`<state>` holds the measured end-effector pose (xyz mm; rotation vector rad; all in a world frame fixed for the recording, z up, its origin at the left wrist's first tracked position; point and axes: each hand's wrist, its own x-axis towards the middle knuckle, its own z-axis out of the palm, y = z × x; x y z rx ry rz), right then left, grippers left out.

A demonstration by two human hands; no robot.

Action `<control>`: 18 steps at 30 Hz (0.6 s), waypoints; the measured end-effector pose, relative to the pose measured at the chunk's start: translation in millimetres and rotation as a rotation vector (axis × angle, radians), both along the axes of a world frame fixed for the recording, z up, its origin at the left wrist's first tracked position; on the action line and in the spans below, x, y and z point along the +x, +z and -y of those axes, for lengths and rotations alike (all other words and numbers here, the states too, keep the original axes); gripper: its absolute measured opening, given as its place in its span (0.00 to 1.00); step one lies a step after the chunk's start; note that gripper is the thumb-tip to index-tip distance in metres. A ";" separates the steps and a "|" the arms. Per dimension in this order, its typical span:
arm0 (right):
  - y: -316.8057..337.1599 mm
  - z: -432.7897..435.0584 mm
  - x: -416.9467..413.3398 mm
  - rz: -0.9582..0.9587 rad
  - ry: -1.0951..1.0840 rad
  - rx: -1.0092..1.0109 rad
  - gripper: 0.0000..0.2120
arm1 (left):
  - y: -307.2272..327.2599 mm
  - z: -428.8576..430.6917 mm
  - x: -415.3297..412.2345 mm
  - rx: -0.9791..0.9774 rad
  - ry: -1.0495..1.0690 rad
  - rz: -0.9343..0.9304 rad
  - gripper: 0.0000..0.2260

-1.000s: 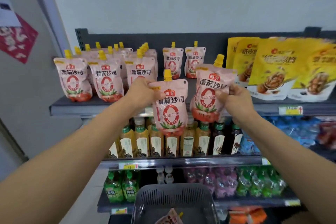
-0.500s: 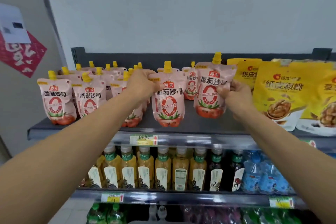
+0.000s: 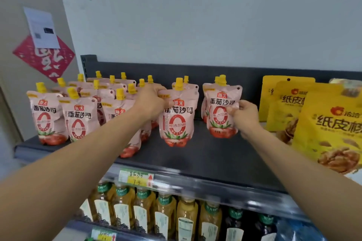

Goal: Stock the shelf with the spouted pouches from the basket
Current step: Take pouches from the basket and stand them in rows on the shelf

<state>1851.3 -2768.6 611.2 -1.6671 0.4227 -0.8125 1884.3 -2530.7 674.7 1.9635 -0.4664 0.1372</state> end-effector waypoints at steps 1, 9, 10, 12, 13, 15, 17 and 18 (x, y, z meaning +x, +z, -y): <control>-3.2 3.0 7.6 -0.013 -0.002 0.007 0.06 | 0.1 1.5 1.8 0.013 0.009 0.002 0.17; -25.7 21.8 49.6 -0.065 0.017 0.169 0.02 | -9.2 11.3 17.7 0.078 0.057 0.043 0.17; -27.5 23.2 52.2 -0.057 0.023 0.189 0.03 | -10.8 12.2 20.1 0.086 0.054 0.049 0.17; -29.3 24.8 56.2 -0.044 0.047 0.225 0.05 | -13.1 13.8 24.6 0.102 0.060 0.060 0.18; -29.1 25.0 57.2 -0.043 0.058 0.235 0.05 | -13.8 14.6 26.6 0.106 0.070 0.058 0.20; -28.6 25.8 58.1 -0.058 0.075 0.231 0.05 | -15.2 16.3 30.2 0.116 0.087 0.053 0.22; -29.2 28.1 57.8 -0.100 0.096 0.224 0.04 | -16.5 19.0 32.5 0.128 0.096 0.043 0.23; -29.8 28.6 56.9 -0.128 0.109 0.216 0.06 | -17.1 20.2 33.2 0.137 0.100 0.038 0.24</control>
